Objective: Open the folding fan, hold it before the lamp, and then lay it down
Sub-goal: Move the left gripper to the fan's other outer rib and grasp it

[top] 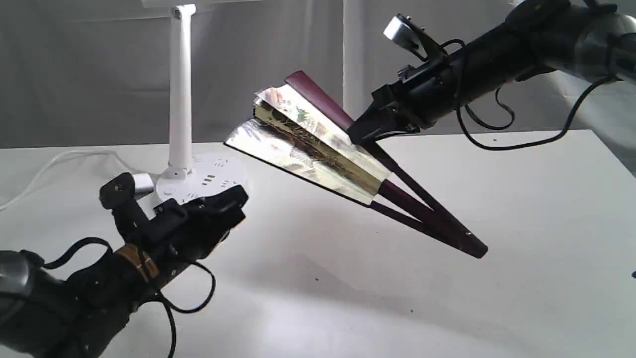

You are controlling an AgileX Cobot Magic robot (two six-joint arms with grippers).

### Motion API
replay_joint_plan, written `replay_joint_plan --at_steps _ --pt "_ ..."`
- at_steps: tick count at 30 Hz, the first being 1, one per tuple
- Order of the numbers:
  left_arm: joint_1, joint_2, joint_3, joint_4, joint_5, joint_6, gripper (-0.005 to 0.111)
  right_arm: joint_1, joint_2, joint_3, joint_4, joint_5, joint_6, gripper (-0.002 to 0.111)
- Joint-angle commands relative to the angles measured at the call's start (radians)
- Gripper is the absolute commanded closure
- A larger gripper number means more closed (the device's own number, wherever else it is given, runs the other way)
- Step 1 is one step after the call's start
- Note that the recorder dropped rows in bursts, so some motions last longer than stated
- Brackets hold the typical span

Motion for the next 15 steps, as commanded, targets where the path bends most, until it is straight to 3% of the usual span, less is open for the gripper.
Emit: replay_joint_plan --at_steps 1,6,11,15 --pt "0.068 0.052 -0.107 0.178 -0.028 -0.349 0.107 0.0 -0.014 0.003 0.032 0.006 -0.006 0.108" --pt "0.102 0.119 -0.255 0.339 -0.028 -0.496 0.1 0.0 -0.014 0.003 0.057 0.006 -0.006 0.108" --pt "0.1 0.163 -0.384 0.463 -0.028 -0.674 0.065 0.0 -0.014 0.003 0.062 0.006 -0.006 0.108" --pt "0.1 0.17 -0.416 0.471 -0.028 -0.687 0.043 0.0 -0.014 0.003 0.066 0.006 -0.006 0.108"
